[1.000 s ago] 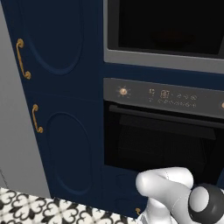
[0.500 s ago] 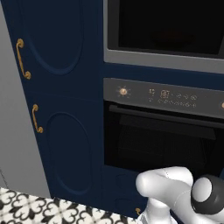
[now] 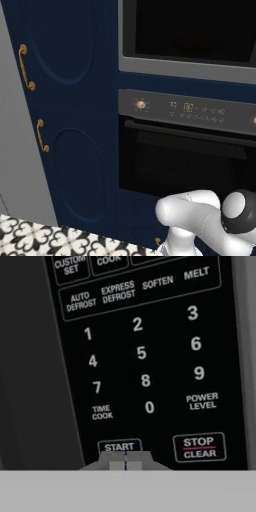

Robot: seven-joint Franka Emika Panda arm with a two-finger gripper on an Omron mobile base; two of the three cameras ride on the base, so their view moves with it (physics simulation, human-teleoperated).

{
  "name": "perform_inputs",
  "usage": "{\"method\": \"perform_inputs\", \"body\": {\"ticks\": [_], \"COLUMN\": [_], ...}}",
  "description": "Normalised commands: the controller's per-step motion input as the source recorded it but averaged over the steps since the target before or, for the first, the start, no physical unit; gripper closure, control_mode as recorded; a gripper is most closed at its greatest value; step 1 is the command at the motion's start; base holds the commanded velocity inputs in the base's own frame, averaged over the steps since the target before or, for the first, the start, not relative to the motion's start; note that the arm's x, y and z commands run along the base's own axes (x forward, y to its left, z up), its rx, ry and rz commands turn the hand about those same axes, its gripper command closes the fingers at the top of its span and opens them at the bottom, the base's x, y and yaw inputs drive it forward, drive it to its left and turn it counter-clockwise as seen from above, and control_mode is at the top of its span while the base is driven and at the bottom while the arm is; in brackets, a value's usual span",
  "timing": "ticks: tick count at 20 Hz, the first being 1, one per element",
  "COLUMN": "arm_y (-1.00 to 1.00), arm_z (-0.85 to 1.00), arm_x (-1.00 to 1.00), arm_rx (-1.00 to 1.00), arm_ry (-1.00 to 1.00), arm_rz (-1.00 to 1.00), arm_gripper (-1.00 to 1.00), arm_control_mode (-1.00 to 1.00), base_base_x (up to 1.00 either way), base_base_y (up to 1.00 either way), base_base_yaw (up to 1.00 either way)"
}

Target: Pick the potato from the sink and place it in the bowl. Then pick the bowl and place it in the microwave. Then close the microwave door and press the start button.

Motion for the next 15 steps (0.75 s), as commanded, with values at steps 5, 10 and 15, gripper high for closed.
{"method": "perform_inputs", "body": {"ticks": [5,10,15], "arm_y": [-0.11,0.34,0.5], "arm_z": [-0.27,-0.04,0.02], "arm_x": [0.69,-0.5,-0.91], "arm_rx": [0.0,-0.01,0.0], "arm_ry": [0.02,-0.05,-0.06], "arm_rz": [0.03,0.02,0.04], "arm_gripper": [1.0,1.0,1.0], "arm_control_mode": [-1.0,-1.0,-1.0], "base_base_x": [0.0,0.0,0.0], "base_base_y": [0.0,0.0,0.0], "base_base_yaw": [0.0,0.0,0.0]}}
